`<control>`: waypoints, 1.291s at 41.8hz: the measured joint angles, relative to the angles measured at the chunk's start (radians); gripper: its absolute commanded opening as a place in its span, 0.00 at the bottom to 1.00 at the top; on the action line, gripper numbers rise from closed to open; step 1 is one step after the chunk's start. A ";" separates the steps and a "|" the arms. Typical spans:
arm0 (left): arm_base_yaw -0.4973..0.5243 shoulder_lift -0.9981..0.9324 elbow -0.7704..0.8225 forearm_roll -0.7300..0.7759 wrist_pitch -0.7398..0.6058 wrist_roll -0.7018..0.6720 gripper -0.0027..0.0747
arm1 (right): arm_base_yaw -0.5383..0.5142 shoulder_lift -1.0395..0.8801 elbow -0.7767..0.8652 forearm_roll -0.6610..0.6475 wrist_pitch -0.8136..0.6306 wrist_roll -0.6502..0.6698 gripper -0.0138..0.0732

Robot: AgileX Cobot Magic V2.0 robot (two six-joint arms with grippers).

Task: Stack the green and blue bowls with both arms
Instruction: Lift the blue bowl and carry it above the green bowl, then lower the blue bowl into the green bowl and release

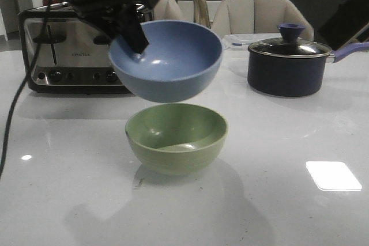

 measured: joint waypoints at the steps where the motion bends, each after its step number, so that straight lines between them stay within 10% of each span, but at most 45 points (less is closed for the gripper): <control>1: -0.005 0.010 0.000 0.000 -0.006 0.000 0.16 | 0.000 0.000 0.000 0.000 0.000 0.000 0.62; 20: -0.011 0.169 0.000 -0.012 -0.035 0.002 0.18 | 0.000 0.000 0.000 0.000 0.000 0.000 0.62; 33: -0.011 0.193 -0.003 -0.028 -0.039 0.002 0.76 | 0.000 0.000 0.000 0.000 0.000 0.000 0.62; 54: -0.051 -0.178 -0.044 0.010 0.126 0.002 0.67 | 0.000 0.000 0.000 0.000 -0.002 0.000 0.62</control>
